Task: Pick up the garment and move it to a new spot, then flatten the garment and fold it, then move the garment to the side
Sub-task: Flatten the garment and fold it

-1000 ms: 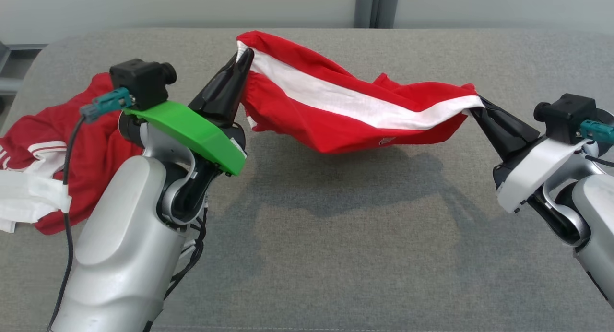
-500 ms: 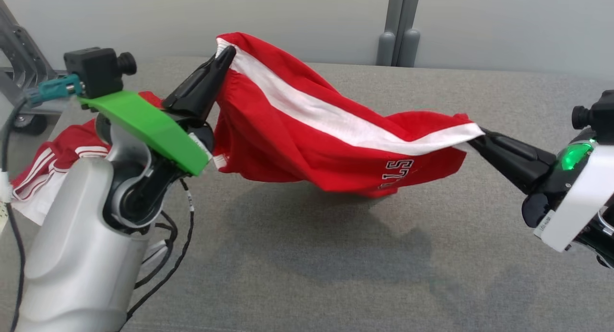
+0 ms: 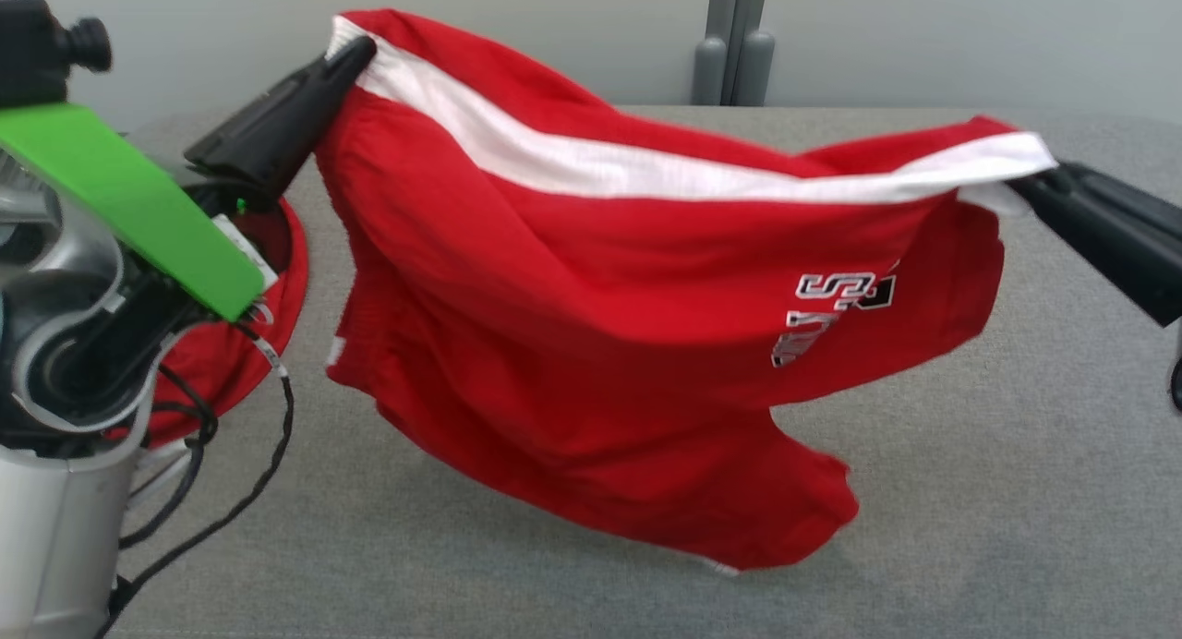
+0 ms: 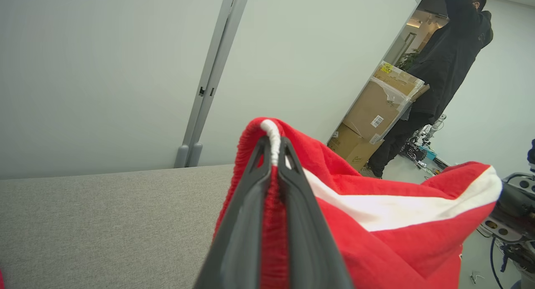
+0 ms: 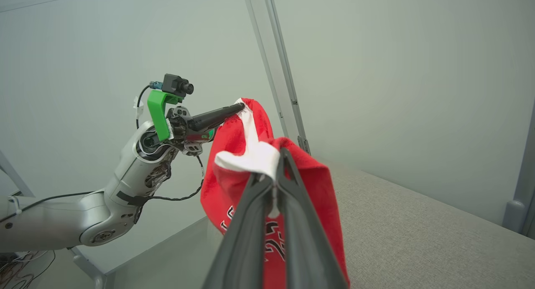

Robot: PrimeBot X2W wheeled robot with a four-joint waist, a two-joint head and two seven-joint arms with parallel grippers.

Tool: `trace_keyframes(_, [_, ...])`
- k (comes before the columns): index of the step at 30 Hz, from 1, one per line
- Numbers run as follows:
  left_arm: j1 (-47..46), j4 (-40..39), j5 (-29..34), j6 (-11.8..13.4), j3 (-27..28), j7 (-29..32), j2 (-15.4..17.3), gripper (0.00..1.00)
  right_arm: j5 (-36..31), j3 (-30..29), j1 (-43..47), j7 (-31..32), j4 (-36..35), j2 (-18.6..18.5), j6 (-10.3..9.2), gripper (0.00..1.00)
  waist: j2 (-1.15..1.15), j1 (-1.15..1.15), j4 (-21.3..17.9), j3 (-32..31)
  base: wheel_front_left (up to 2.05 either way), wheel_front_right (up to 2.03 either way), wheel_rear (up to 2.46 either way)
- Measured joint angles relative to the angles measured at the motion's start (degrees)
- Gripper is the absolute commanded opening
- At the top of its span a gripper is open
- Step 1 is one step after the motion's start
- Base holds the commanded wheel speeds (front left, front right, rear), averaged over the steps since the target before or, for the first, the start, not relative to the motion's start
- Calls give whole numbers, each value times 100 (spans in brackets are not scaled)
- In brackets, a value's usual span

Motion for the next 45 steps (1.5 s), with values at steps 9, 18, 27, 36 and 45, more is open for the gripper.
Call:
trace_keyframes(9, [-603, 862, -214, 505, 138, 504, 43, 0, 289, 156, -636, 159, 1216, 468, -416, 0, 0, 0, -85, 594, 0, 0, 0])
trace_keyframes(18, [-1630, 1760, 1047, 542, 416, -700, -143, 0, -1294, 520, -3572, -728, 2439, 2396, -1213, 0, 0, 0, -226, 1250, 0, 0, 0])
trace_keyframes(27, [-2164, 1541, 1778, -438, -115, -1769, -290, 0, -2927, 1166, -4646, -1474, 2669, 2369, -971, 0, 0, 0, -530, 1917, 0, 0, 0])
trace_keyframes(36, [176, 2186, 2092, -669, -750, -2899, -495, 0, -3022, 2118, -1252, -1994, 3265, 2204, -783, 0, 0, 1, -647, 2534, 0, 0, 0])
trace_keyframes(45, [927, 2632, 2075, -713, -960, -3866, -698, 0, -3192, 2365, -243, -2758, 4162, 2163, -660, 0, 0, 0, -517, 2316, 0, 0, 0])
